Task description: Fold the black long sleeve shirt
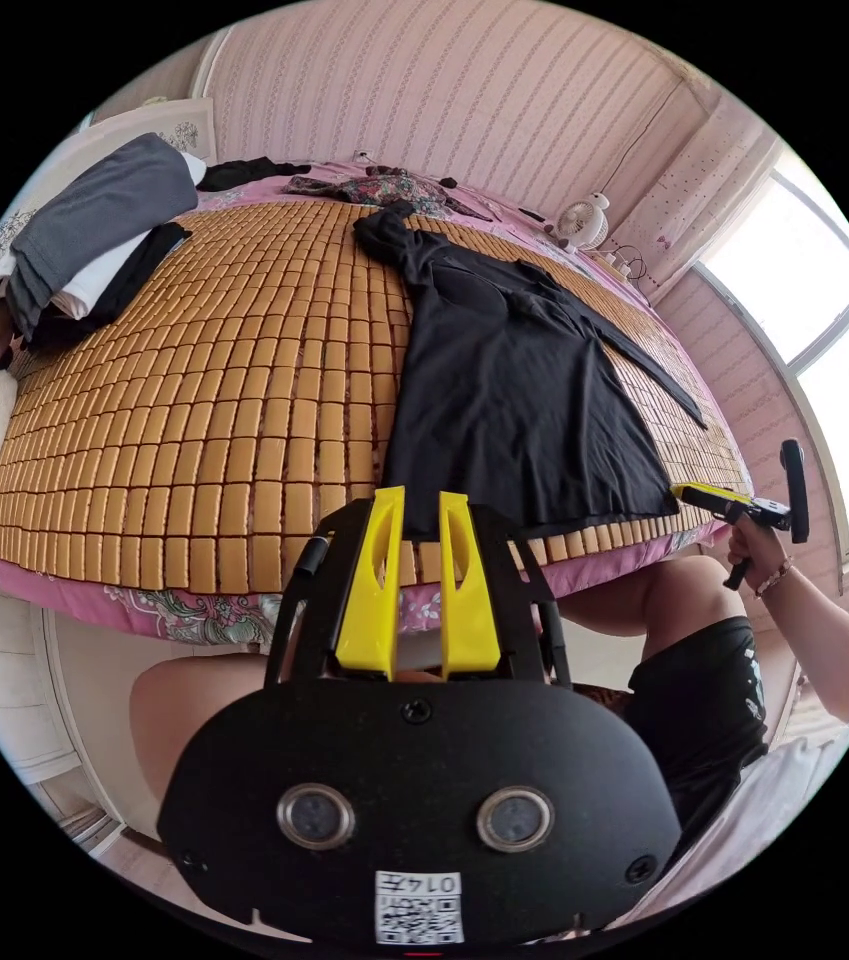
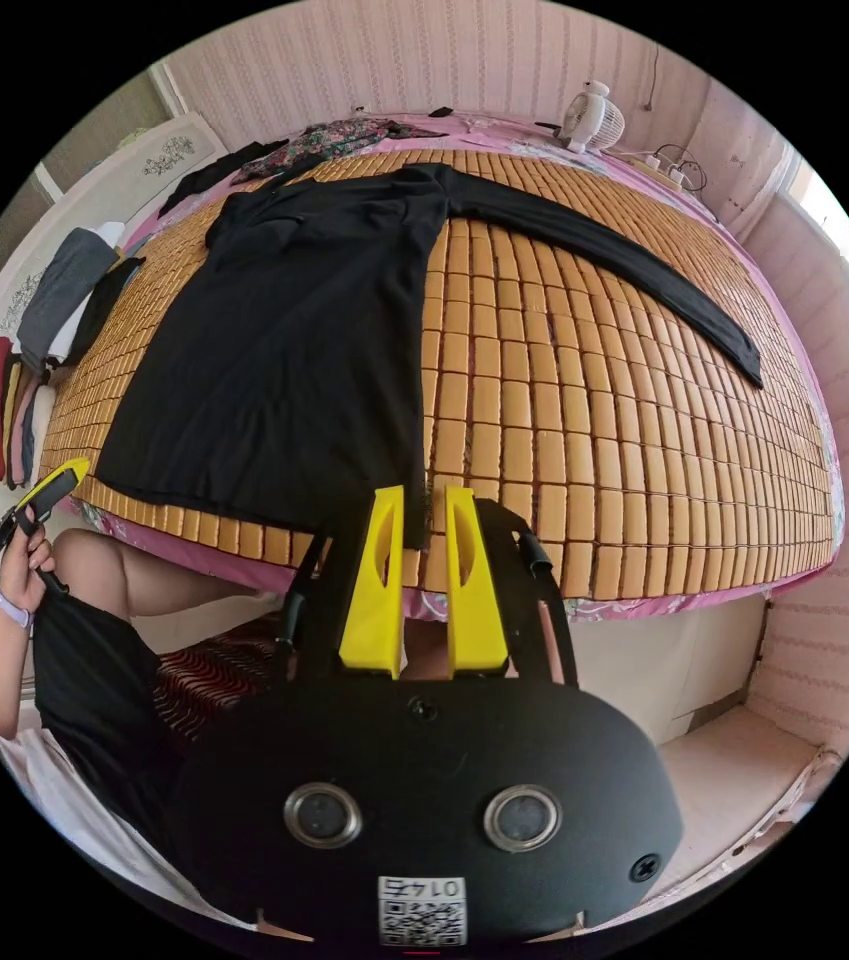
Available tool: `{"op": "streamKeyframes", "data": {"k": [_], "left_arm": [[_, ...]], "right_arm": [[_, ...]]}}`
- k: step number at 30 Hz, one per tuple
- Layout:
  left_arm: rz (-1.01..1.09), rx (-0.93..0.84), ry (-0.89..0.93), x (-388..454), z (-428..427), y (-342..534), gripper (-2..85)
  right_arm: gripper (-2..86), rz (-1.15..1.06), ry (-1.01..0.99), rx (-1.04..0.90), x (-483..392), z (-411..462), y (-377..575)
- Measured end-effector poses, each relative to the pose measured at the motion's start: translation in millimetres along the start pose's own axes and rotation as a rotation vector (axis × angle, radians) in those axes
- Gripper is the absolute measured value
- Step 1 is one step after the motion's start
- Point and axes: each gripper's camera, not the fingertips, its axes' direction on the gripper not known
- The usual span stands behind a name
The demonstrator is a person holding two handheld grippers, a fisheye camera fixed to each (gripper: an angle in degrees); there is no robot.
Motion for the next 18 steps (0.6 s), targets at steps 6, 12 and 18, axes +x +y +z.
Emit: {"op": "streamKeyframes", "data": {"k": [6, 12, 18], "left_arm": [[0.093, -0.072, -0.099, 25, -23, -13, 0.7], [0.132, -0.123, -0.089, 51, -69, -34, -0.4], [0.115, -0.136, -0.051, 71, -121, -49, 0.0]], "right_arm": [[0.5, -0.08, 0.036, 0.011, -26, 0, 14], [1.1, -0.052, 0.043, -0.042, -35, 27, 29], [3.8, -0.102, 0.131, -0.041, -68, 43, 43]]}}
